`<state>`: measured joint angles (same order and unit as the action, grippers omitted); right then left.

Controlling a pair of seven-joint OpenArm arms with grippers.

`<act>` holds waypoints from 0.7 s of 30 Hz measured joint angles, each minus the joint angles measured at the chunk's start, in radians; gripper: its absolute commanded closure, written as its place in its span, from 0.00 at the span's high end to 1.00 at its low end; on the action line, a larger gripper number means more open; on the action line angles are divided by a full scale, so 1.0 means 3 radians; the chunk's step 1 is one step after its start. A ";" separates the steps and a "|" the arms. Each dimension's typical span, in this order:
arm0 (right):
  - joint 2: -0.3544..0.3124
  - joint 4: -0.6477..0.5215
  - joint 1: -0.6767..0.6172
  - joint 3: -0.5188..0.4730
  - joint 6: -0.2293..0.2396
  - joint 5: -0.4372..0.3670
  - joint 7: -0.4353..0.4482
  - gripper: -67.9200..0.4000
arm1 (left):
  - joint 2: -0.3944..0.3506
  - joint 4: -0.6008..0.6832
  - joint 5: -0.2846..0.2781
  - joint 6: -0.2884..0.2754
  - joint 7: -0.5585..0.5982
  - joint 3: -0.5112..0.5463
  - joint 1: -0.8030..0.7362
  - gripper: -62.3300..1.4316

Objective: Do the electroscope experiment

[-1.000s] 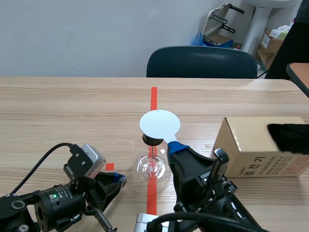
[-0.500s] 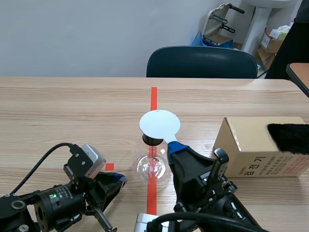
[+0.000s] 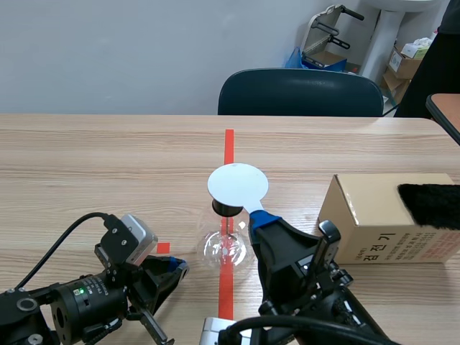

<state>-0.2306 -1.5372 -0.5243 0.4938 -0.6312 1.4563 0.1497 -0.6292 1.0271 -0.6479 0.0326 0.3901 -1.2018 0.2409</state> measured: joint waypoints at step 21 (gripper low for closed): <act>0.0000 0.0000 0.0000 0.0000 0.0000 0.0000 -0.0118 0.02 | 0.0000 0.0000 0.0000 0.0000 0.0000 0.0000 0.0000 0.07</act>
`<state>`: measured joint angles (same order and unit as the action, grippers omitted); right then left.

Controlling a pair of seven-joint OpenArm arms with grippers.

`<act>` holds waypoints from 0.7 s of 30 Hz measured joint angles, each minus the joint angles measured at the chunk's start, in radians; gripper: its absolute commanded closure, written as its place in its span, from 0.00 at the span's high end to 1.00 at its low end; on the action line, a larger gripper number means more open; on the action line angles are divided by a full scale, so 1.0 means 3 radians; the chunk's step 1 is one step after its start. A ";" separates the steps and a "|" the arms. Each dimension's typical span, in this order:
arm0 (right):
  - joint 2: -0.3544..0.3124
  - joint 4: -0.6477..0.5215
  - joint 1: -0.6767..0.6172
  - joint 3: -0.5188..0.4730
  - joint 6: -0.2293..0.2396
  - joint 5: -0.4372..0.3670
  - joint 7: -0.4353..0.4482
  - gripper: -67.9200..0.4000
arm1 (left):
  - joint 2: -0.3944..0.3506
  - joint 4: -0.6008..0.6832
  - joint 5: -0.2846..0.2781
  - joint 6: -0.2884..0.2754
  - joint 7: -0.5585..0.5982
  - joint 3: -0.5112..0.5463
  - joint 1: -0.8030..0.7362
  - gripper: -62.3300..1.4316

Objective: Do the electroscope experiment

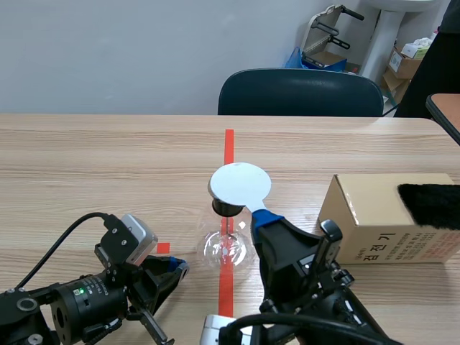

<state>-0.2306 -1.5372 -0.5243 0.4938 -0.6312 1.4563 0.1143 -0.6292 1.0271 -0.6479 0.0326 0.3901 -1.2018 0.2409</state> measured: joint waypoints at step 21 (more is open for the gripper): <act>0.0001 0.0000 0.0000 0.0000 0.0000 -0.0011 -0.1835 0.02 | 0.0000 0.0000 0.0000 0.0000 0.0000 0.0000 0.0000 0.07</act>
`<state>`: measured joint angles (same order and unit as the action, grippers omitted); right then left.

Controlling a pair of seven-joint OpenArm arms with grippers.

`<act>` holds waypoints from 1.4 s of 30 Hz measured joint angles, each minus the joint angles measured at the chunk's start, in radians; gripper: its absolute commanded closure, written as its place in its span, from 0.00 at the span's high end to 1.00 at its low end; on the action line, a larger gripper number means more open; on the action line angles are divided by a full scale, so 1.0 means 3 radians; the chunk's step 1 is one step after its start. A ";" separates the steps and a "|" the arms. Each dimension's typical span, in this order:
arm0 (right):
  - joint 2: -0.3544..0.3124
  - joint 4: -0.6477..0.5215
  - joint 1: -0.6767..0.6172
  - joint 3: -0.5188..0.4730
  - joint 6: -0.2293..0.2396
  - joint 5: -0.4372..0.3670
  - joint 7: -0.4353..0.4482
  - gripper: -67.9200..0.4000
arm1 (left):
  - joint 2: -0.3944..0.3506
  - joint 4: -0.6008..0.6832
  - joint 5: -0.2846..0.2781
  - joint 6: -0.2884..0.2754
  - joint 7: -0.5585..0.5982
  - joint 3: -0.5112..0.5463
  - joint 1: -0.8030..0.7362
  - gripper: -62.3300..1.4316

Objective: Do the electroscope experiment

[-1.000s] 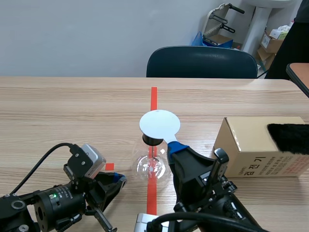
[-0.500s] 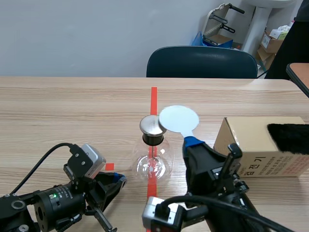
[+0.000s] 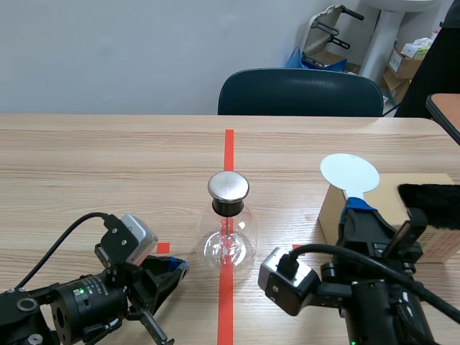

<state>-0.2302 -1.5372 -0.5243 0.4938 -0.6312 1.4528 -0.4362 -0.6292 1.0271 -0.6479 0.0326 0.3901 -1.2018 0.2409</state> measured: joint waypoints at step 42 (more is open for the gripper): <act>-0.0001 0.0000 0.0000 0.0000 0.0000 0.0022 0.1718 0.02 | -0.0009 0.0000 0.0001 0.0000 -0.0047 0.0000 -0.0001 0.07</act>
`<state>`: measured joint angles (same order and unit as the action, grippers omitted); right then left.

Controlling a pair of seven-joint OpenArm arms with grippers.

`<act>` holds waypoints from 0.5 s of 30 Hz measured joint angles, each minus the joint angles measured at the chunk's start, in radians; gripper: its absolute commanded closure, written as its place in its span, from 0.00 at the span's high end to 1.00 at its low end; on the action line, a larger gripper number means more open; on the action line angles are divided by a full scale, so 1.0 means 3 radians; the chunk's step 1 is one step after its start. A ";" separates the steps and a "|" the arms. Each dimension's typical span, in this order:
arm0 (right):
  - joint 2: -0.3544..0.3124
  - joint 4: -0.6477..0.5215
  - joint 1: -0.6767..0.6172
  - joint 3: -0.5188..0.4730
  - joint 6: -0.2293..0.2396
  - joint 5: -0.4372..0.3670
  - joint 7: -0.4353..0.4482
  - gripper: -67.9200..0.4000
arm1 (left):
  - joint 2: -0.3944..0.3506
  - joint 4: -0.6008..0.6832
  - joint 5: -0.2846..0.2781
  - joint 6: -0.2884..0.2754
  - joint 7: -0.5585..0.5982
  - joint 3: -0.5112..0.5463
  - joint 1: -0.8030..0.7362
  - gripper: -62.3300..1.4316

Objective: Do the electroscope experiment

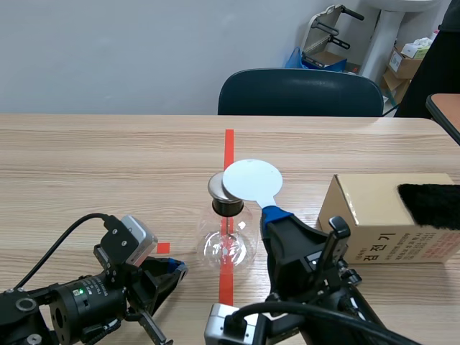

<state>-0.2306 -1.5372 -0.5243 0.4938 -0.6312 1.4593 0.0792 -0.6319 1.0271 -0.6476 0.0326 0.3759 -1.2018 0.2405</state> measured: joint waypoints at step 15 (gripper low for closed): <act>0.0000 0.0000 0.0000 0.0000 0.0000 0.0000 0.0334 0.02 | 0.0000 0.0000 0.0000 0.0000 0.0000 0.0000 0.0000 0.07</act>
<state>-0.2306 -1.5372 -0.5243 0.4938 -0.6312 1.4593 0.1795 -0.6319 1.0271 -0.6476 0.0326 0.3759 -1.2018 0.2405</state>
